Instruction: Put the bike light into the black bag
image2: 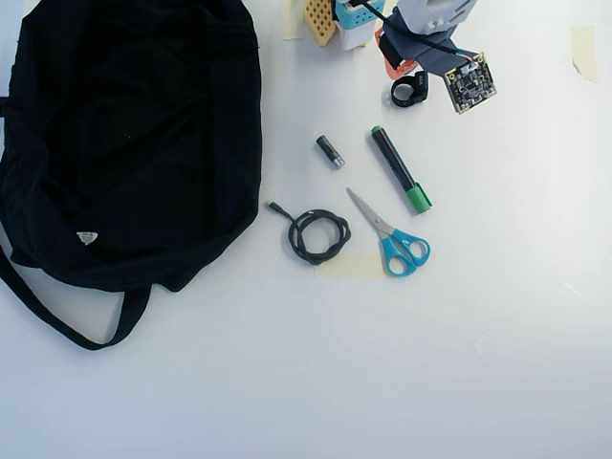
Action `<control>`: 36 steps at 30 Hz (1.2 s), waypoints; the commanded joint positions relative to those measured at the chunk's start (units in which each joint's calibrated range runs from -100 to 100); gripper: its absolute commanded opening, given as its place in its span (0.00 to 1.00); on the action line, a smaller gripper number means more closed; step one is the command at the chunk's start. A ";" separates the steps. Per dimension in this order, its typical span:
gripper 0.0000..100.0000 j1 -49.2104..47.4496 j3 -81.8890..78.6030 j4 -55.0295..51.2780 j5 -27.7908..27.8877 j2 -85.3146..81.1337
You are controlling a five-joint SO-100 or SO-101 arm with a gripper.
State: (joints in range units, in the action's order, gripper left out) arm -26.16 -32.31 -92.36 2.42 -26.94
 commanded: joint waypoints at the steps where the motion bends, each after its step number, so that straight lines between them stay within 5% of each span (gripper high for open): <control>1: 0.02 -0.39 -1.29 3.47 -1.21 -1.61; 28: 0.02 -7.65 -13.78 17.51 -12.64 -0.53; 36: 0.15 -7.65 -14.32 17.59 -14.11 -0.45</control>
State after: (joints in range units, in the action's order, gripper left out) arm -33.65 -46.38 -75.35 -11.36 -26.94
